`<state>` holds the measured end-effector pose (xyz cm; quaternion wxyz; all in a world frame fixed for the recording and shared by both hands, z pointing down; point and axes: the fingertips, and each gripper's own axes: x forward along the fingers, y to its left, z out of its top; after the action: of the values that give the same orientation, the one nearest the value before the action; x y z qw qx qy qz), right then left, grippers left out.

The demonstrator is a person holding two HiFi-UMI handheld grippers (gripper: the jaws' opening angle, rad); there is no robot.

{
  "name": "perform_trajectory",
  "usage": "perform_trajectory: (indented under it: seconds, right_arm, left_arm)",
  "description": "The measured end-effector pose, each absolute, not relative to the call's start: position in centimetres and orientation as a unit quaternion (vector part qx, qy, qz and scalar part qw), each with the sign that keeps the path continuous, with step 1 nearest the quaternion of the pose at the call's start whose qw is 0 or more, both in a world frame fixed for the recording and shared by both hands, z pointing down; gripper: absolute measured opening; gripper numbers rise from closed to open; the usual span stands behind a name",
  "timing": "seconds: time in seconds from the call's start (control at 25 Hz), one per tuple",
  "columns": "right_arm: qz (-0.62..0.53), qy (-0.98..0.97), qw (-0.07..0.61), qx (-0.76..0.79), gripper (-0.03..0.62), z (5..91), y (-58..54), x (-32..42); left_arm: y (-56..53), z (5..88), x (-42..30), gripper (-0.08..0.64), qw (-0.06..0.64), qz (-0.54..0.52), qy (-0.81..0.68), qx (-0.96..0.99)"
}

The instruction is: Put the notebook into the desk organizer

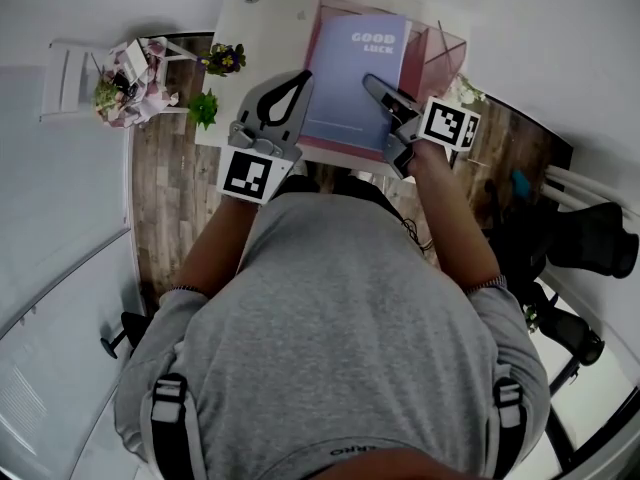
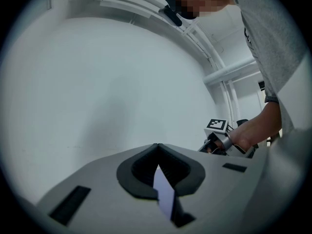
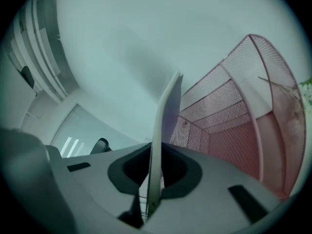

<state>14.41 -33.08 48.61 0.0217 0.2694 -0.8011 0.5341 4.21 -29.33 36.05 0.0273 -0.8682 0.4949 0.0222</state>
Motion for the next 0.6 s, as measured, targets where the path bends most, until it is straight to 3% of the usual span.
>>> perform_trajectory:
  seconds: [0.16, 0.6]
  right_arm:
    - [0.513, -0.813, 0.022, 0.274, 0.044, 48.5, -33.3, 13.9]
    - [0.444, -0.815, 0.108, 0.357, 0.063, 50.5, -33.3, 14.6]
  left_arm:
    - [-29.3, 36.2, 4.1, 0.018, 0.025, 0.023, 0.494, -0.869]
    - [-29.0, 36.2, 4.6, 0.018, 0.024, 0.030, 0.482, -0.875]
